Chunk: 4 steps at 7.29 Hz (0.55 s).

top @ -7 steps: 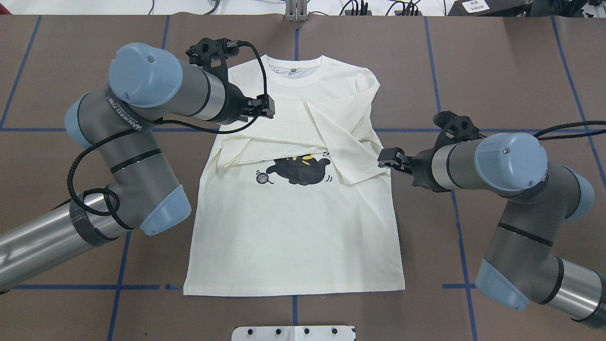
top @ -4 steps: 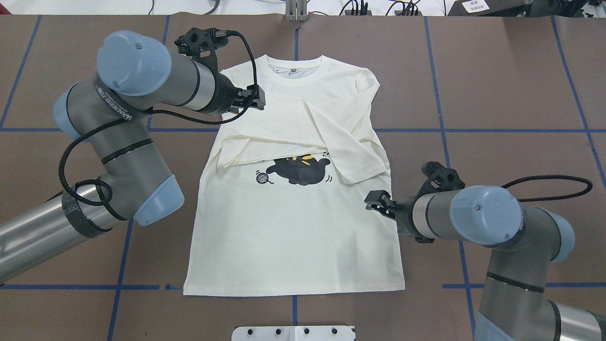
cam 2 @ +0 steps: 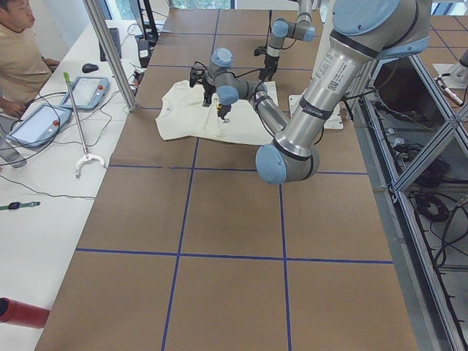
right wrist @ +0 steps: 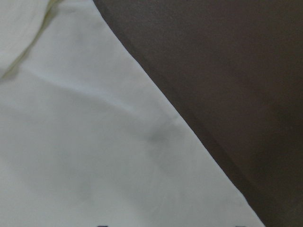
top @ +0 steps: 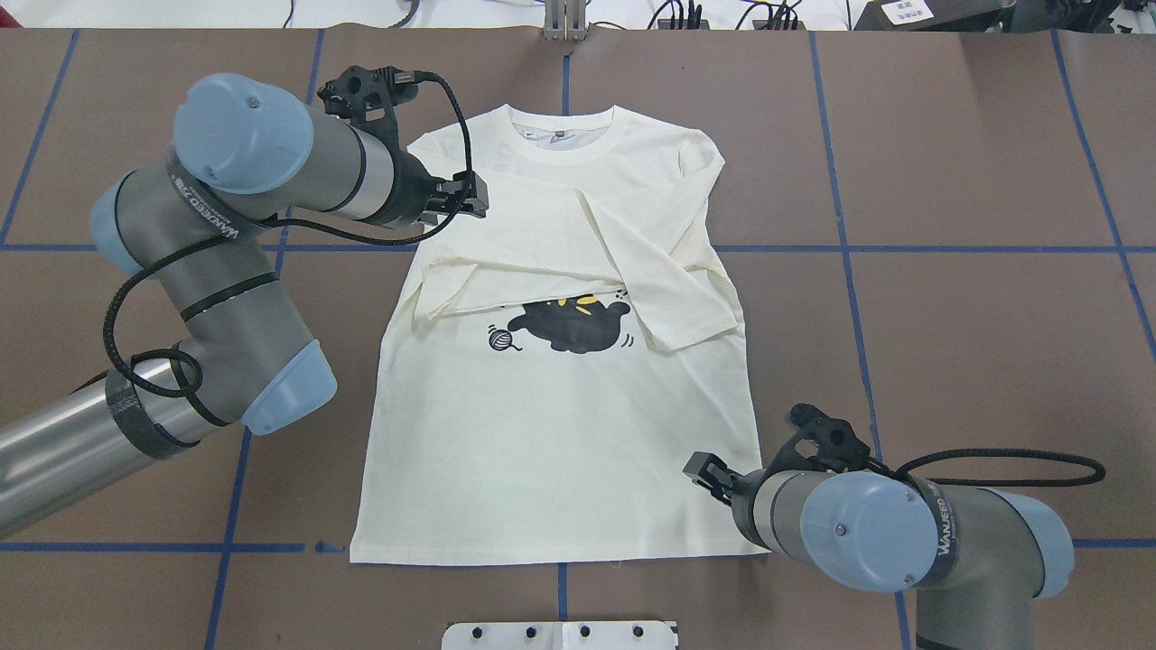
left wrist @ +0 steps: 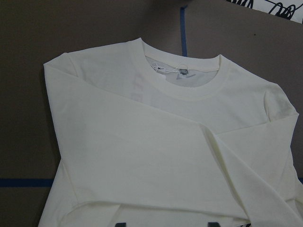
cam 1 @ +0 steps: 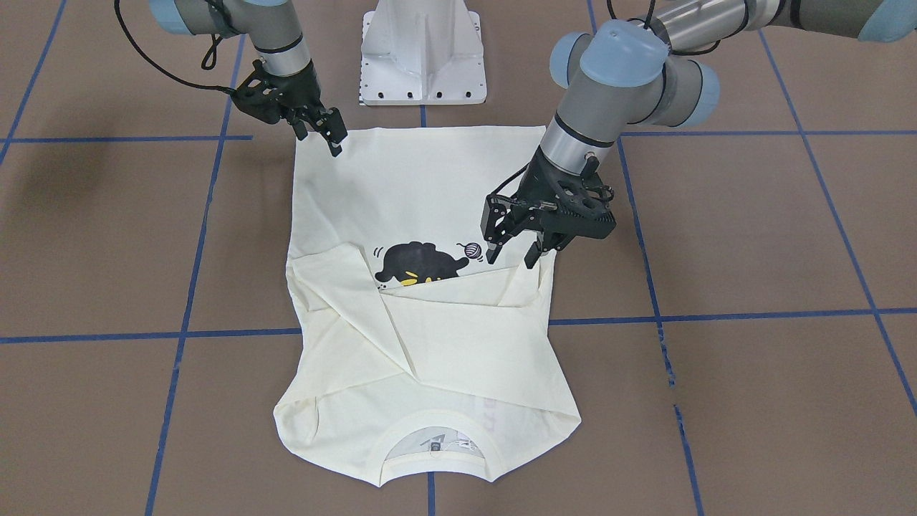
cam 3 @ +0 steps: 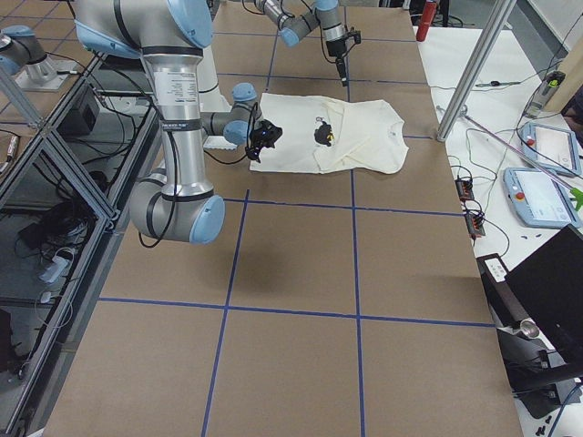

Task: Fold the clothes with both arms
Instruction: 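Move the right gripper to one hem corner while the left gripper follows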

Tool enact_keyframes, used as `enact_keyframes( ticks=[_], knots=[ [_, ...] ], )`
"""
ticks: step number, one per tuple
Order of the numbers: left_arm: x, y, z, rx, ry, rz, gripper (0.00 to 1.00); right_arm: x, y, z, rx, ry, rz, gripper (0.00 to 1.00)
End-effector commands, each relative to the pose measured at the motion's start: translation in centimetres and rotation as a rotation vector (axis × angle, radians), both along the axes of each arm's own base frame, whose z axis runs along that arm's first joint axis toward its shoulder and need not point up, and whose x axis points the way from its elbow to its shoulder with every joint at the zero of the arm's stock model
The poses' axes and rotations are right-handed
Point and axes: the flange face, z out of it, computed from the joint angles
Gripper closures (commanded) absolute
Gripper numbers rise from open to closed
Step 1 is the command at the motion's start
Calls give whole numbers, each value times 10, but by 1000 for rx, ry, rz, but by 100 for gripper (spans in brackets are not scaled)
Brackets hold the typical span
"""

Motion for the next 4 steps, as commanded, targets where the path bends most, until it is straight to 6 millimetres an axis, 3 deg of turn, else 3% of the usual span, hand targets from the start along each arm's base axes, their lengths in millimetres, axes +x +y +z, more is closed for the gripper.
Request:
enact_keyframes(
  ticks=[1,4],
  knots=[
    [0,0,2,-3,-2,-2,34,-9,24,6,-9,56,-18,15],
    [2,1,2,-9,-1,-2,33,-6,31,22,-13,114,-31,28]
  ],
)
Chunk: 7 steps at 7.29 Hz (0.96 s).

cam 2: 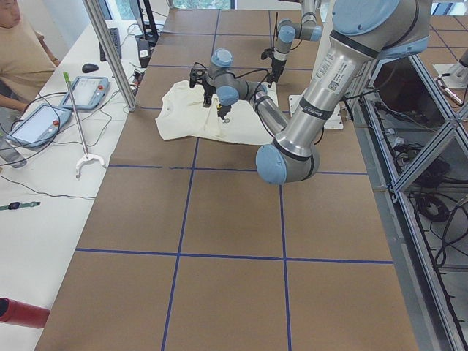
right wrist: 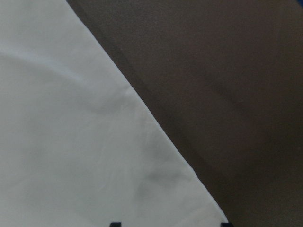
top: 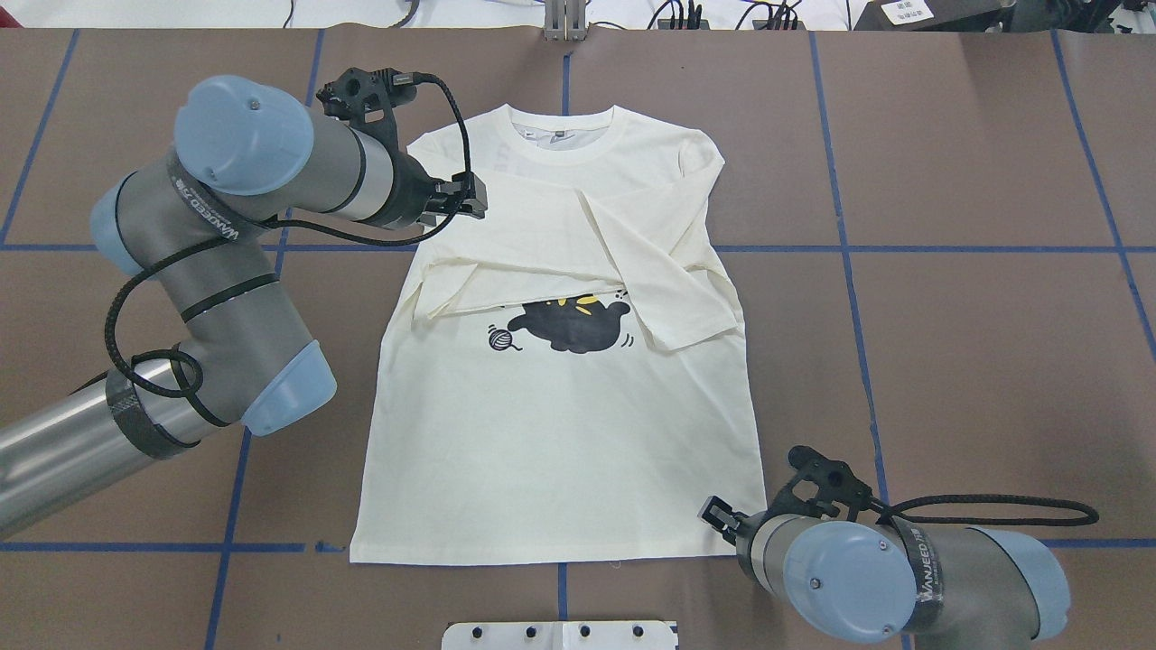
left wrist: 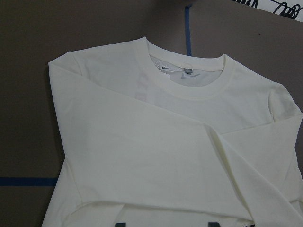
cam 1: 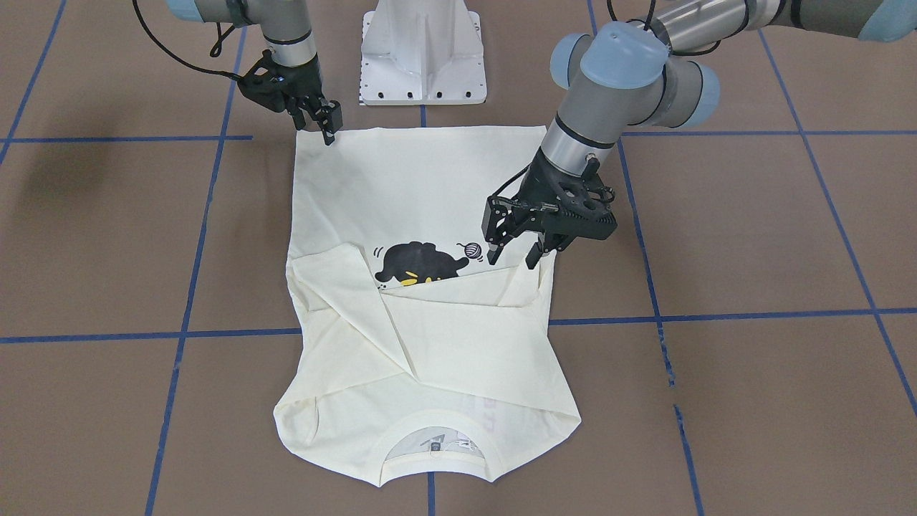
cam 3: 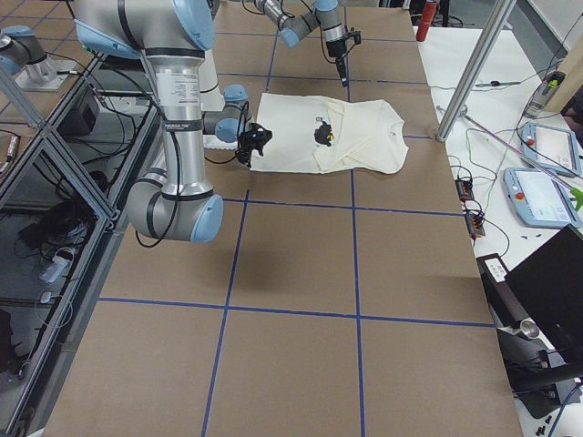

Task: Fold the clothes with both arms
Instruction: 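Move the right gripper to one hem corner while the left gripper follows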

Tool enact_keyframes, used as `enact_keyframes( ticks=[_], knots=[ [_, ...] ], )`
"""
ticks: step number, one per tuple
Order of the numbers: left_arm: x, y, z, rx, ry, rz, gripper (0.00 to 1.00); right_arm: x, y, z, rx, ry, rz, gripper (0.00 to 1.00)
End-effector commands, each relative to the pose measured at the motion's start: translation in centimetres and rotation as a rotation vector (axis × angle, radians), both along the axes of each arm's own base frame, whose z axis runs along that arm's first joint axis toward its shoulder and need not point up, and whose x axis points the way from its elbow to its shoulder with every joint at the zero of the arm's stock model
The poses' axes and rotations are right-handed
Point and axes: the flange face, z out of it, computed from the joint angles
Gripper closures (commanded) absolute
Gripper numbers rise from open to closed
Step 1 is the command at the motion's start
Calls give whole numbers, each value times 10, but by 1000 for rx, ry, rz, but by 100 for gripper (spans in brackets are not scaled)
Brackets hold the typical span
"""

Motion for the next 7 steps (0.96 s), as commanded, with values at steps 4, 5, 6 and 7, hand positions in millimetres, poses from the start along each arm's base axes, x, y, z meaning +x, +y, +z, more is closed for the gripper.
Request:
enact_keyframes(
  ticks=[4,5,6,7],
  knots=[
    [4,3,1,-3,1,7,32,7,3,13,-1,29,-4,66],
    [4,3,1,-3,1,8,31,10,4,10,-3,23,-8,100],
    [4,3,1,-3,1,7,31,15,4,8,-1,18,-10,100],
    [4,3,2,-3,1,8,31,16,6,9,1,20,-13,100]
  ],
)
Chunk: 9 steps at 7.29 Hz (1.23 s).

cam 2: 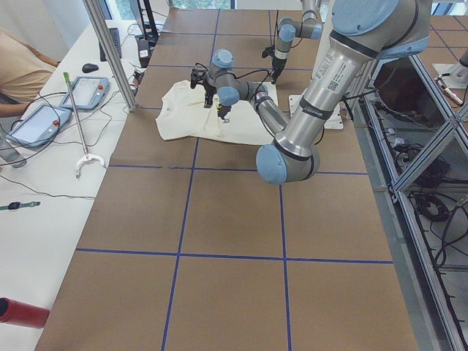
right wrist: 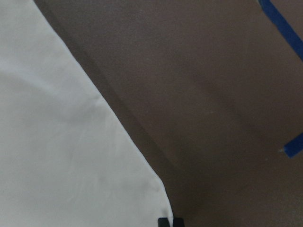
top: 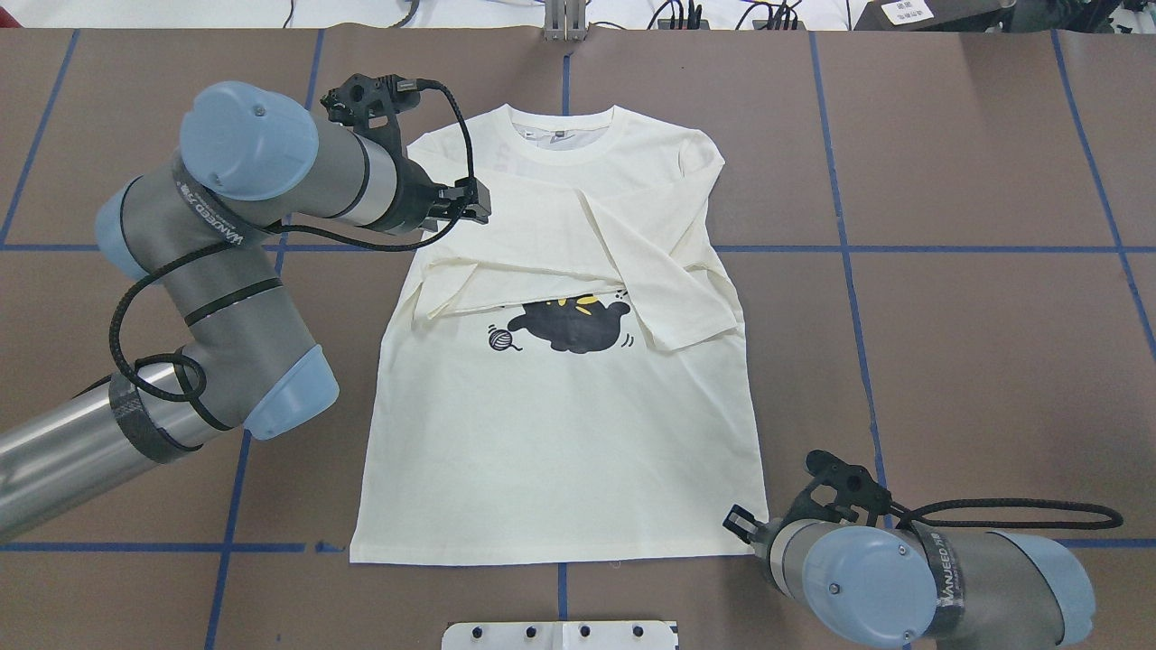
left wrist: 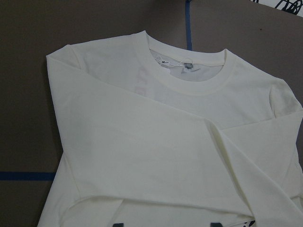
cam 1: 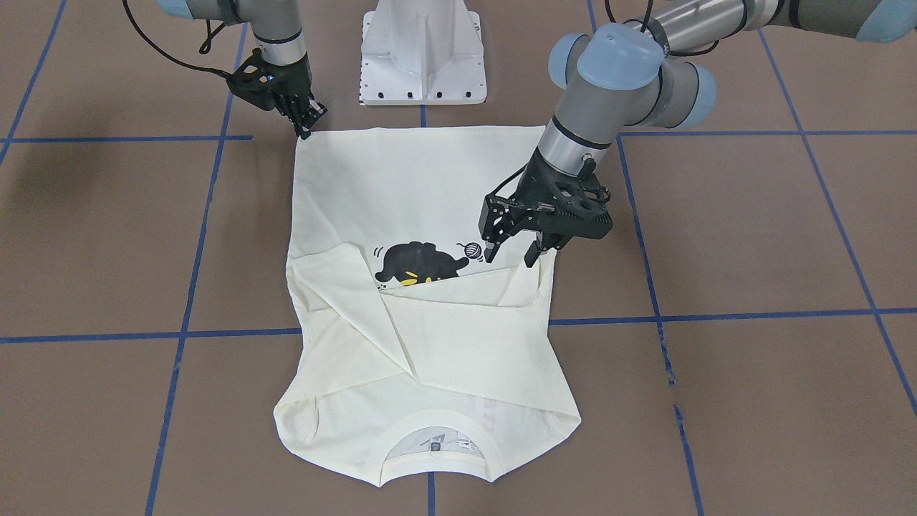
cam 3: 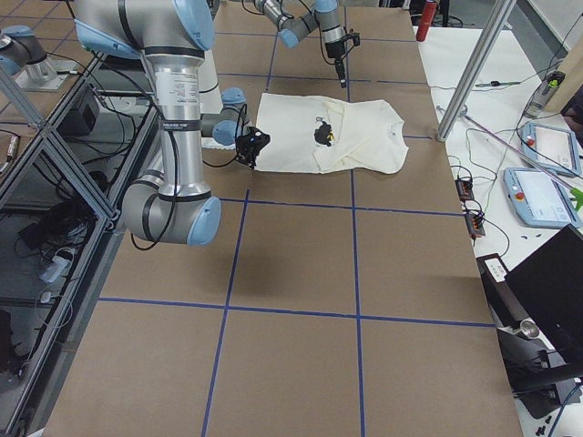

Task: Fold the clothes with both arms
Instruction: 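Move the right gripper to one hem corner while the left gripper follows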

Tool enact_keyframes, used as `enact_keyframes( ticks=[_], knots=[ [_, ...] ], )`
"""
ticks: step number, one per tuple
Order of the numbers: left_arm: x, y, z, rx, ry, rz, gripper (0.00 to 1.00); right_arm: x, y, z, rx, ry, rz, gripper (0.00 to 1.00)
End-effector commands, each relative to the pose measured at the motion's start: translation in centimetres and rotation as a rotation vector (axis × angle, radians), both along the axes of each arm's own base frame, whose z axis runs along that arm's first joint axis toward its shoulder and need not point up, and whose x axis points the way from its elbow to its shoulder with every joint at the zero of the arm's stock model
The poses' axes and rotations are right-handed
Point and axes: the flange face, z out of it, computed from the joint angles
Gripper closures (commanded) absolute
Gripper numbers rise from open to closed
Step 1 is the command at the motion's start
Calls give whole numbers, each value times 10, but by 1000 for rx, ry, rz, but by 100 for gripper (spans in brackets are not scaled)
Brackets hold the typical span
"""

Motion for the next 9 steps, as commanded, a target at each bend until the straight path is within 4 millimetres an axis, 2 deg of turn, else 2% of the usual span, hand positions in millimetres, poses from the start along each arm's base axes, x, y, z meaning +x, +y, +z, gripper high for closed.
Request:
enact_keyframes(
  ticks=[1,3,4,5,6,7,8,9],
  knots=[
    [0,0,0,1,1,1,31,3,1,-2,4,-5,-5,100],
    [-2,3,-3,6,6,-2,30,12,2,-17,5,-37,-10,100],
    [-8,11,8,-24,11,-13,27,15,1,-21,6,-45,-9,100],
    [-1,43,21,-86,27,-39,27,21,2,-29,8,-60,-9,100],
    [-3,101,55,-104,0,-51,27,27,1,-38,7,-75,-8,100],
    [-2,144,85,-168,-20,-41,27,30,-1,-40,7,-80,-3,100],
    [10,173,99,-250,-25,-53,27,31,-5,-41,4,-84,2,100],
    [32,202,112,-339,-89,-63,27,31,-7,-41,5,-84,6,100]
  ],
)
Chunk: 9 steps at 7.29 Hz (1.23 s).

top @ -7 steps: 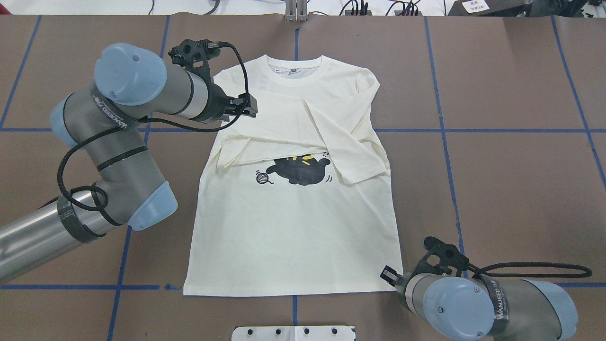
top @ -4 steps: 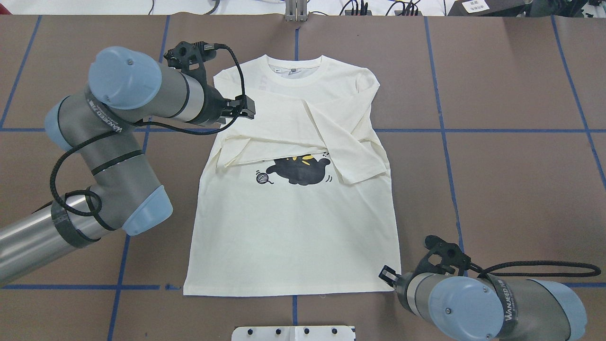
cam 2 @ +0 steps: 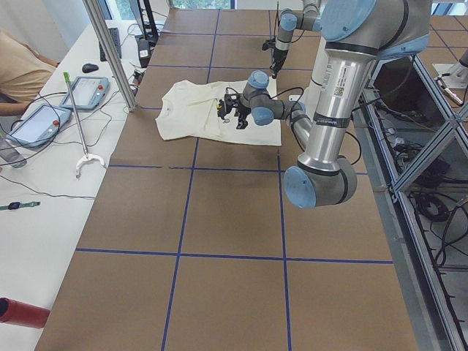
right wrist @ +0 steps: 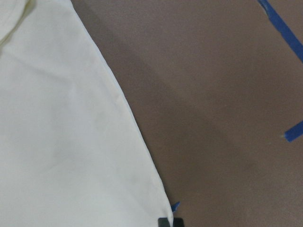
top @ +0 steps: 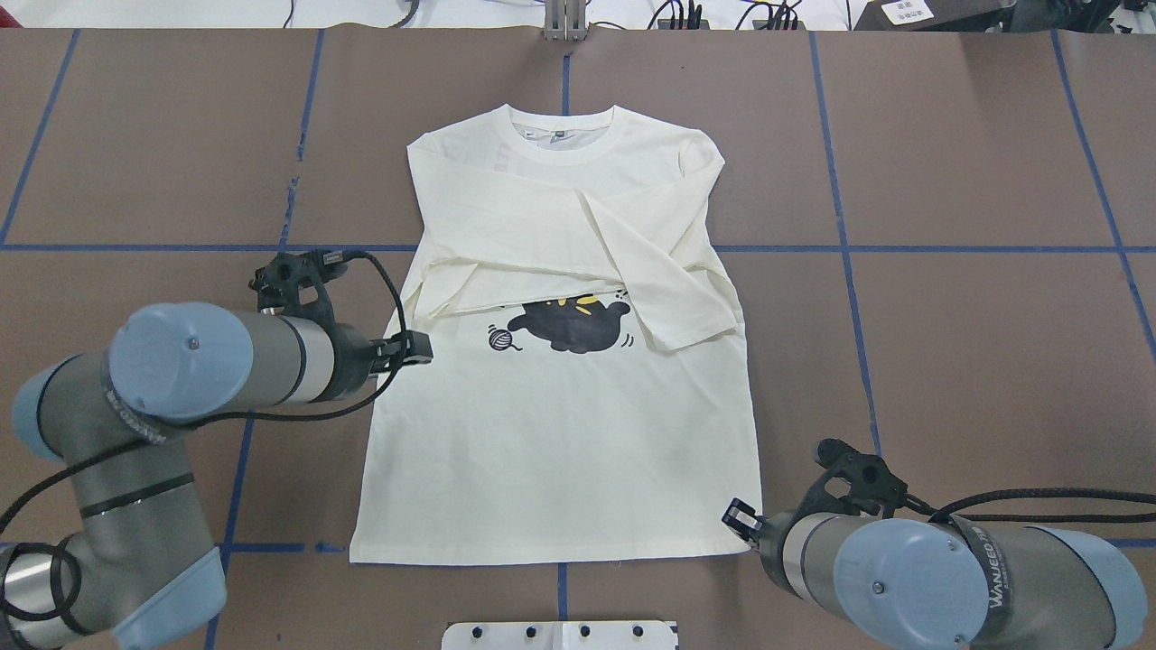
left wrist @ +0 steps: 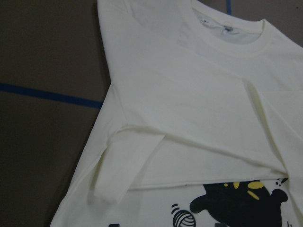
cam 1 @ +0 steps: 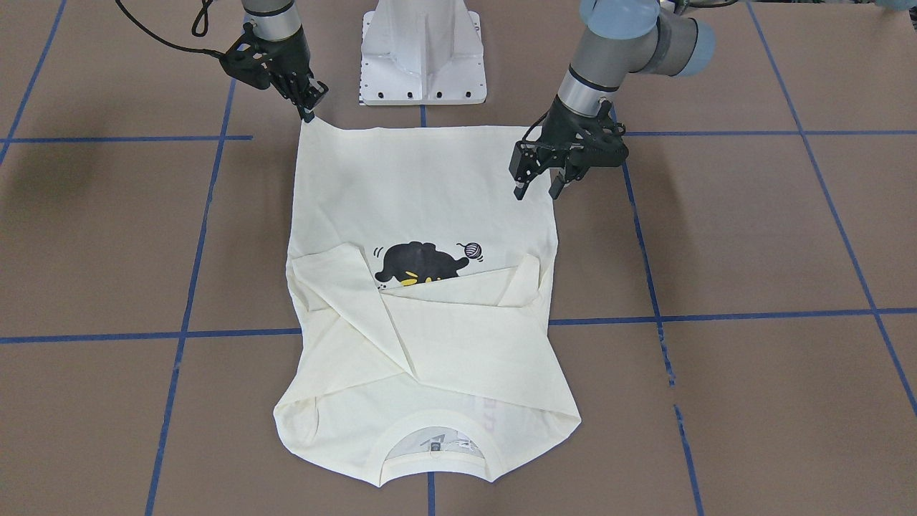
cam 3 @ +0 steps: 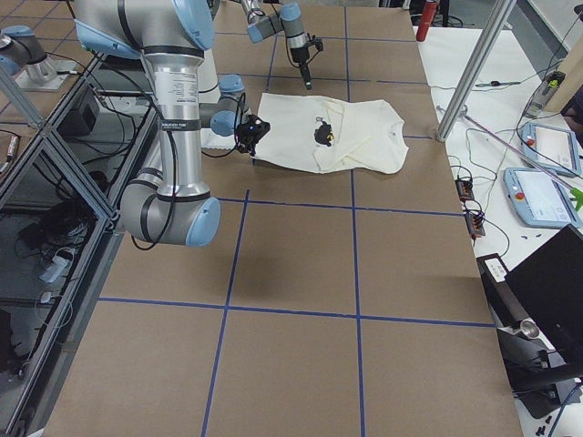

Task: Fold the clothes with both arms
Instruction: 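Grasp both bottom hem corners with the left and right grippers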

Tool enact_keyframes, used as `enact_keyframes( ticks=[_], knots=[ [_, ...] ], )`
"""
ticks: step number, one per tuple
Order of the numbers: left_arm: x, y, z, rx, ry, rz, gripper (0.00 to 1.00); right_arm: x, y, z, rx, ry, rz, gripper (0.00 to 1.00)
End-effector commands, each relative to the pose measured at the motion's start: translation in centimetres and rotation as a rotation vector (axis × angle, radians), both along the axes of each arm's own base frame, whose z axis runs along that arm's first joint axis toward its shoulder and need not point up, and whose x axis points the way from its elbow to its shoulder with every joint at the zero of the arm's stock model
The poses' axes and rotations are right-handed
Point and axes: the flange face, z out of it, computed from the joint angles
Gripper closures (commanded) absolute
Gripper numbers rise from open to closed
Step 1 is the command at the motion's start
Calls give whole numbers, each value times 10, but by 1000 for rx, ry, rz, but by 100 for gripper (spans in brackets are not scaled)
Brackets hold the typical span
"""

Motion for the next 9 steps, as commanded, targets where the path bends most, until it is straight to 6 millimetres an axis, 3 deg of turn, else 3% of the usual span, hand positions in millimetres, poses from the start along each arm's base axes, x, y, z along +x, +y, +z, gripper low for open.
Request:
enact_keyframes(
  ticks=[1,2,4,6,9],
  knots=[
    [33,65,21,-138,-106,-9,27,1,-3,-2,0,-4,5,100],
    [37,81,28,-181,-129,-7,27,1,-2,-2,0,-4,4,100],
    [5,99,29,-209,-161,3,27,-1,-1,-3,0,-7,1,100],
    [23,128,34,-284,-159,17,27,-2,0,-1,-1,-1,-1,100],
    [38,133,38,-306,-162,16,29,-2,1,0,-1,1,0,100]
  ],
)
